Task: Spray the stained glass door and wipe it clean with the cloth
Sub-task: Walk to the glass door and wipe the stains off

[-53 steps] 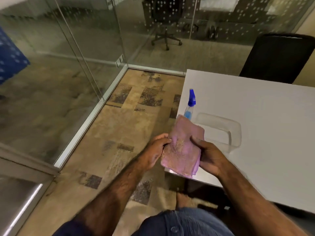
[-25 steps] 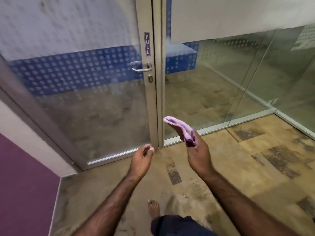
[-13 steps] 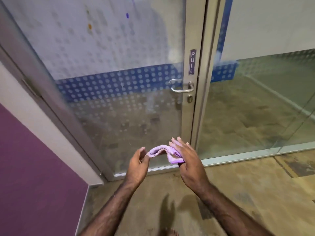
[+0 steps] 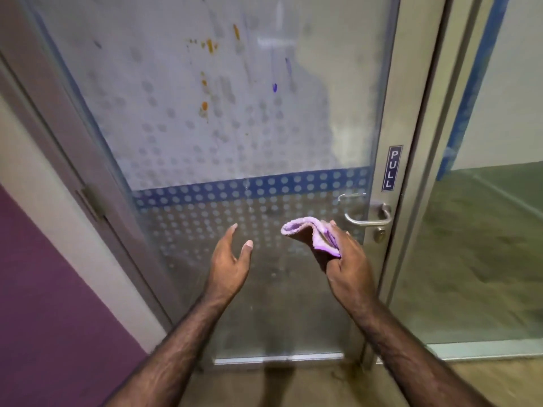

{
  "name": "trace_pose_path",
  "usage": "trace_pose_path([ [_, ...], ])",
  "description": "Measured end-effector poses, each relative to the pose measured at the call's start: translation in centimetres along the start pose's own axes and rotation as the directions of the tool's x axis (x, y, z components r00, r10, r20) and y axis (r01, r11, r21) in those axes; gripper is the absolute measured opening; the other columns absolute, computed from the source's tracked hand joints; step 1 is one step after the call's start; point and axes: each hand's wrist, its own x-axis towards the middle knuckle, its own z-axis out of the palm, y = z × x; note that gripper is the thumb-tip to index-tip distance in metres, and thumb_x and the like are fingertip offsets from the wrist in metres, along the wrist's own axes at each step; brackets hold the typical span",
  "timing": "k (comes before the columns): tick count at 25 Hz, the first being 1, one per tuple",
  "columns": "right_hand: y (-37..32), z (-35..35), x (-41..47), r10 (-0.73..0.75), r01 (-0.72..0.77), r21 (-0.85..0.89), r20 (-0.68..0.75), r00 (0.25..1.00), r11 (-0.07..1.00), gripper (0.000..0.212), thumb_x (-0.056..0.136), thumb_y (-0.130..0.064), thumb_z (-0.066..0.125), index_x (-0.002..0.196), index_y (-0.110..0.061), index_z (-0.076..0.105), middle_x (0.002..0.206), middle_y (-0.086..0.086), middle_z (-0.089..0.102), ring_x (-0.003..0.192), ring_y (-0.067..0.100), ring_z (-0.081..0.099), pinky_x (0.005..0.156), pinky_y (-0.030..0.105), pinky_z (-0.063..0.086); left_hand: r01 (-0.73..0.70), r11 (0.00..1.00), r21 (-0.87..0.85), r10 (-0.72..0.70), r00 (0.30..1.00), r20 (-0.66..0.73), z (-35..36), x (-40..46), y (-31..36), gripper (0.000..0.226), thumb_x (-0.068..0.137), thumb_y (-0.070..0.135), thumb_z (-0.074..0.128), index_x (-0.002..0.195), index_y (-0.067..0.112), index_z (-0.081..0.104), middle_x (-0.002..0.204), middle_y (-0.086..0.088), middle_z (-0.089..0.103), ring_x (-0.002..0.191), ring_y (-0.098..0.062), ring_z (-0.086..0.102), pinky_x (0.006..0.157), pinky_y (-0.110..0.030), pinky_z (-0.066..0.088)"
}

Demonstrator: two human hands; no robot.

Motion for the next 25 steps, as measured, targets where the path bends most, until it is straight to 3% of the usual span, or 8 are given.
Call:
trace_pose_path([
  [2,-1.7,0.8,5.2,-0.051,0.049,-0.027,-0.083,0.995,0.998,0.083,0.071,0.006,0.046,0.150,-0.015,0.063,0.150,0.008,0.067,0.136,0.025,0.058,0.118,0.047,0.047,-0.111,0.993,0.036,0.113,0.992,-0.056,-2.1,4.7,0.5,0.059,0.103,0.032,0.067,0.155,0.012,0.049,0.160,-0.008,0.051,0.143,-0.030,0.053,0.123,-0.047,0.042],
  [4,-4.1,1.6,10.4,-0.107,0.100,-0.049,-0.166,0.980,0.994,0.076,0.076,0.009,0.051,0.148,-0.015,0.064,0.142,0.012,0.071,0.130,0.032,0.063,0.111,0.045,0.052,-0.213,0.974,0.078,0.221,0.968,-0.119,-4.3,9.4,1.1,0.057,0.104,0.030,0.065,0.154,0.008,0.049,0.160,-0.014,0.050,0.150,-0.032,0.047,0.126,-0.049,0.037],
  [8,-9.4,2.3,21.0,-0.281,0.236,-0.159,-0.397,0.874,0.959,0.055,0.081,0.011,0.058,0.132,-0.008,0.069,0.119,0.015,0.076,0.109,0.037,0.069,0.091,0.048,0.059,-0.449,0.832,0.325,0.526,0.824,-0.209,-9.0,19.1,3.1,0.059,0.102,0.034,0.058,0.150,-0.001,0.049,0.161,-0.025,0.045,0.155,-0.039,0.037,0.129,-0.049,0.031],
  [11,-12.1,2.5,27.8,-0.421,0.254,-0.348,-0.593,0.686,0.903,0.058,0.083,0.009,0.065,0.140,-0.005,0.067,0.140,0.013,0.073,0.138,0.039,0.064,0.107,0.057,0.055,-0.468,0.720,0.512,0.641,0.731,-0.233,-12.8,24.9,5.4,0.061,0.103,0.037,0.054,0.153,0.005,0.044,0.168,-0.022,0.035,0.161,-0.038,0.026,0.129,-0.055,0.025],
  [13,-12.8,3.5,30.1,-0.481,0.247,-0.427,-0.624,0.615,0.870,0.065,0.080,0.010,0.058,0.143,-0.006,0.066,0.149,0.010,0.068,0.148,0.037,0.056,0.113,0.060,0.052,-0.434,0.651,0.622,0.691,0.679,-0.249,-14.9,27.8,6.3,0.060,0.105,0.038,0.050,0.155,0.007,0.040,0.171,-0.022,0.028,0.163,-0.038,0.018,0.131,-0.059,0.017],
  [16,-11.1,7.6,29.1,-0.568,0.297,-0.509,-0.538,0.623,0.808,0.073,0.075,0.006,0.054,0.146,-0.006,0.065,0.152,0.012,0.066,0.147,0.036,0.056,0.115,0.059,0.050,-0.387,0.563,0.730,0.734,0.640,-0.227,-16.5,30.8,5.9,0.062,0.109,0.041,0.042,0.160,0.007,0.032,0.175,-0.025,0.015,0.165,-0.039,0.010,0.130,-0.066,0.010],
  [19,-6.9,13.0,25.0,-0.658,0.384,-0.625,-0.290,0.694,0.680,0.072,0.076,-0.006,0.058,0.148,-0.007,0.064,0.157,0.014,0.061,0.148,0.038,0.055,0.119,0.062,0.045,-0.402,0.520,0.754,0.768,0.607,-0.206,-16.3,32.3,4.8,0.067,0.111,0.042,0.039,0.165,0.006,0.023,0.174,-0.028,0.010,0.164,-0.042,0.007,0.128,-0.071,0.011],
  [25,-0.6,21.4,16.4,-0.642,0.509,-0.653,0.047,0.766,0.560,0.067,0.086,-0.017,0.068,0.153,-0.013,0.061,0.166,0.009,0.052,0.157,0.034,0.044,0.122,0.063,0.038,-0.409,0.500,0.764,0.799,0.558,-0.224,-15.7,33.9,3.4,0.072,0.110,0.047,0.036,0.168,0.008,0.017,0.175,-0.026,0.012,0.164,-0.042,0.009,0.129,-0.070,0.010],
])
